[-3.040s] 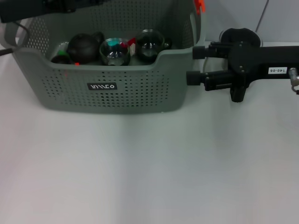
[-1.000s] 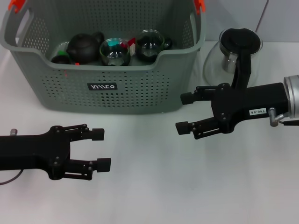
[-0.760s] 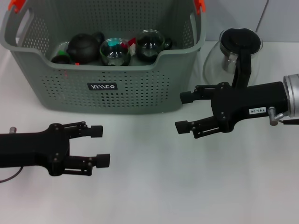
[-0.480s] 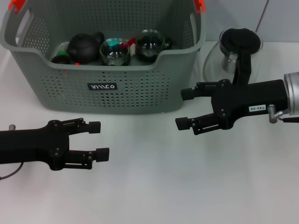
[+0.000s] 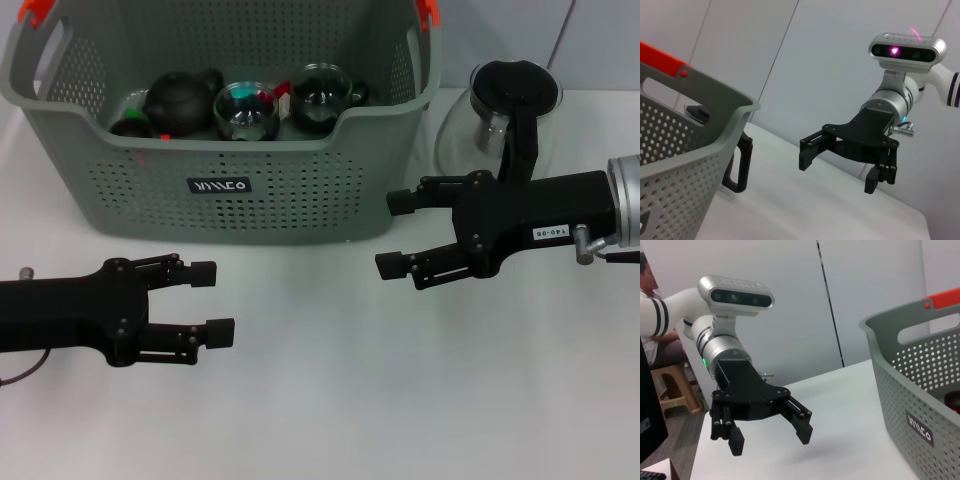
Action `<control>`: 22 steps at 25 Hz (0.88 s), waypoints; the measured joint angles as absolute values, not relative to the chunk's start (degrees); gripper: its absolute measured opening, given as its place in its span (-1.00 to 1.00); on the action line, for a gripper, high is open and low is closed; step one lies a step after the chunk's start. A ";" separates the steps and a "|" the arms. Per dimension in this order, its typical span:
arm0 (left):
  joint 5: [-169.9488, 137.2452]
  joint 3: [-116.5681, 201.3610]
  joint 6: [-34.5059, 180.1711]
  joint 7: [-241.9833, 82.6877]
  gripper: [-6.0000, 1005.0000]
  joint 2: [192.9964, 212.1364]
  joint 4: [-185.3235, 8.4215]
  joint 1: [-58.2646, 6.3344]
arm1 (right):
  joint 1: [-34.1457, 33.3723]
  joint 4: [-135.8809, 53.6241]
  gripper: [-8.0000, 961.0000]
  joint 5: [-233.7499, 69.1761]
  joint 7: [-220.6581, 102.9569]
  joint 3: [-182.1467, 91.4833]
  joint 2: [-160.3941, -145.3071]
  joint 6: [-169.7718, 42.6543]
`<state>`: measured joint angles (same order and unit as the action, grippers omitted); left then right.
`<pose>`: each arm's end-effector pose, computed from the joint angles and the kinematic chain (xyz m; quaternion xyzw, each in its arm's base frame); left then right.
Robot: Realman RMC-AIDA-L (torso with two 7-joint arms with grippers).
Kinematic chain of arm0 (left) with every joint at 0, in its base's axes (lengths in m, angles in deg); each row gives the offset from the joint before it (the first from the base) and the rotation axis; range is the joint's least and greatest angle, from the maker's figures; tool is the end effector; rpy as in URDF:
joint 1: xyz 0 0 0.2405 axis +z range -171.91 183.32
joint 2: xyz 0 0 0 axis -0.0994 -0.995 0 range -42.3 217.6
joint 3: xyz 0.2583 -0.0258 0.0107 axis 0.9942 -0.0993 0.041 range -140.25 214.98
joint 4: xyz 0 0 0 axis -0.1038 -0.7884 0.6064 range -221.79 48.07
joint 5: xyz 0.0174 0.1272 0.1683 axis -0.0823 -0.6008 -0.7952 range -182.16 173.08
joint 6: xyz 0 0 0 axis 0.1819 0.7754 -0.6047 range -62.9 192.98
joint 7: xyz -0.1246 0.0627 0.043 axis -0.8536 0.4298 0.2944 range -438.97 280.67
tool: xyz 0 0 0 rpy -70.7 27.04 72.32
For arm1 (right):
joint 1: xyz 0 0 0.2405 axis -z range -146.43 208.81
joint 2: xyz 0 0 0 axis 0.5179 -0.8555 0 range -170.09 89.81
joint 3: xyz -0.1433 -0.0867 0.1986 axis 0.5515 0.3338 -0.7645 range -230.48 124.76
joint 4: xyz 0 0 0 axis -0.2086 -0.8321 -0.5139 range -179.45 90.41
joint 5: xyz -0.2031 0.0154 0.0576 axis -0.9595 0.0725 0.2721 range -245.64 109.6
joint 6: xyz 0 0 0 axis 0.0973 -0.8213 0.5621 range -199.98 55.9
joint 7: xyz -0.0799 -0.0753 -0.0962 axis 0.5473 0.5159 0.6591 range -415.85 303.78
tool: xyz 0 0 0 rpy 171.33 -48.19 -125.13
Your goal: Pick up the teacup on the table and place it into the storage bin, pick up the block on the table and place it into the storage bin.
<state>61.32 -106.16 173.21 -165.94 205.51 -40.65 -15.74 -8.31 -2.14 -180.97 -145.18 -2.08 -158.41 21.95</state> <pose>-0.2828 0.2720 0.0371 -0.9241 -0.2541 -0.2804 0.0530 0.1872 0.3586 -0.0104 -0.9672 0.1445 0.2083 0.0146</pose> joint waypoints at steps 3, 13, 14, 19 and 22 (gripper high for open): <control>61.31 -106.14 173.26 -165.92 0.81 205.51 -40.63 -15.74 | -8.31 -2.15 0.97 -180.98 -145.18 -2.07 -158.41 21.97; 61.25 -106.14 173.34 -165.87 0.81 205.51 -40.61 -15.74 | -8.31 -2.16 0.97 -181.00 -145.22 -2.05 -158.41 22.01; 61.25 -106.14 173.35 -165.87 0.81 205.51 -40.61 -15.74 | -8.31 -2.16 0.97 -181.01 -145.22 -2.06 -158.41 22.01; 61.25 -106.14 173.35 -165.85 0.81 205.51 -40.61 -15.74 | -8.31 -2.15 0.97 -181.01 -145.24 -2.06 -158.41 22.00; 61.25 -106.14 173.35 -165.83 0.81 205.51 -40.62 -15.74 | -8.31 -2.15 0.97 -181.01 -145.26 -2.06 -158.41 22.00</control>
